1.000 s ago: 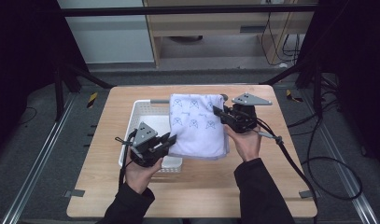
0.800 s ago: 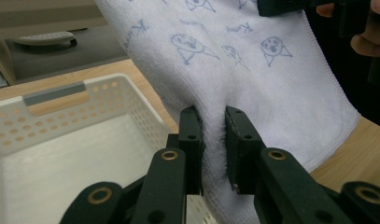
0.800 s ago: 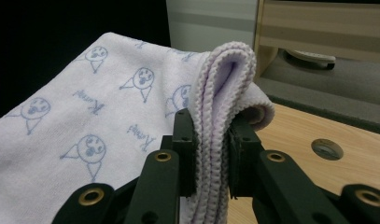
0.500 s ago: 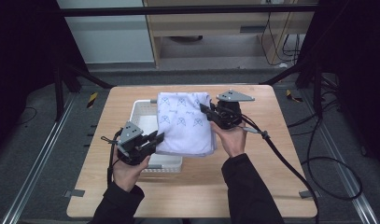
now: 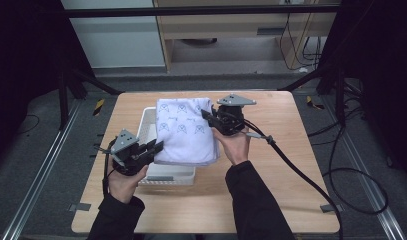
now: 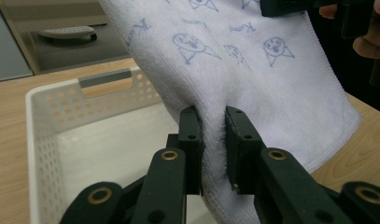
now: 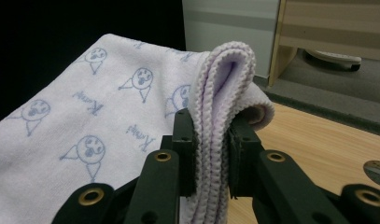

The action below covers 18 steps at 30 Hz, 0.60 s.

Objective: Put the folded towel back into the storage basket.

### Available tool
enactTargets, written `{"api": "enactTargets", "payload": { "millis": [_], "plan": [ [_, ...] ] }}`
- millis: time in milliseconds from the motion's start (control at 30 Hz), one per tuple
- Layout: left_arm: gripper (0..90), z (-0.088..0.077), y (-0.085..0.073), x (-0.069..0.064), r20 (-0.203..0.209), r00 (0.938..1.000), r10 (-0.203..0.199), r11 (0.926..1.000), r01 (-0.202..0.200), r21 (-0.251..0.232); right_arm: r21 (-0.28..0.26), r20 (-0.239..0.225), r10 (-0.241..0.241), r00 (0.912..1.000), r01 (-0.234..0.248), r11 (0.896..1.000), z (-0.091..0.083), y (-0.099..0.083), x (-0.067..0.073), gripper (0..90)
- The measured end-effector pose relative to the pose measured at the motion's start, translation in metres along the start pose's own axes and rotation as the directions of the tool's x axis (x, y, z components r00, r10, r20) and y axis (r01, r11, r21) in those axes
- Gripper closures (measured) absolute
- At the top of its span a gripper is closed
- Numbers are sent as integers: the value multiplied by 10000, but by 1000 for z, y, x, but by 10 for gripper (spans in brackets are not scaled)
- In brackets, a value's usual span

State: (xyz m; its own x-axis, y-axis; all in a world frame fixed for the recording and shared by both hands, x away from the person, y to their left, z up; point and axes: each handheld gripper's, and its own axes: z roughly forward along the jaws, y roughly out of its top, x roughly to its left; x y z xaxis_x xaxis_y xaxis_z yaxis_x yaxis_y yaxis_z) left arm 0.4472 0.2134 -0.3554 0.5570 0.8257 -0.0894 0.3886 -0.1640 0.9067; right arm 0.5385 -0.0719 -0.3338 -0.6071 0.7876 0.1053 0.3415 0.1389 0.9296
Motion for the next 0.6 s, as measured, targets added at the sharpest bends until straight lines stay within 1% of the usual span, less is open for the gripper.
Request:
{"api": "enactTargets", "payload": {
  "millis": [100,367,433,600],
  "plan": [
    [770,-1,-1,6,-119,9998,-140,9999,140,-14,4,-28,-20,10000,20,10000,7,1,4,764],
    [770,-7,-5,18,-485,9985,-251,9997,249,-45,51,-79,-116,9999,117,9999,25,5,15,763],
    [770,-8,-6,22,-556,9978,-358,9994,356,-44,50,-105,-184,9998,184,9998,29,6,18,764],
    [770,-9,-8,30,-716,9964,-445,9990,446,9,144,-127,-155,9998,156,9998,38,7,23,763]
  ]
}}
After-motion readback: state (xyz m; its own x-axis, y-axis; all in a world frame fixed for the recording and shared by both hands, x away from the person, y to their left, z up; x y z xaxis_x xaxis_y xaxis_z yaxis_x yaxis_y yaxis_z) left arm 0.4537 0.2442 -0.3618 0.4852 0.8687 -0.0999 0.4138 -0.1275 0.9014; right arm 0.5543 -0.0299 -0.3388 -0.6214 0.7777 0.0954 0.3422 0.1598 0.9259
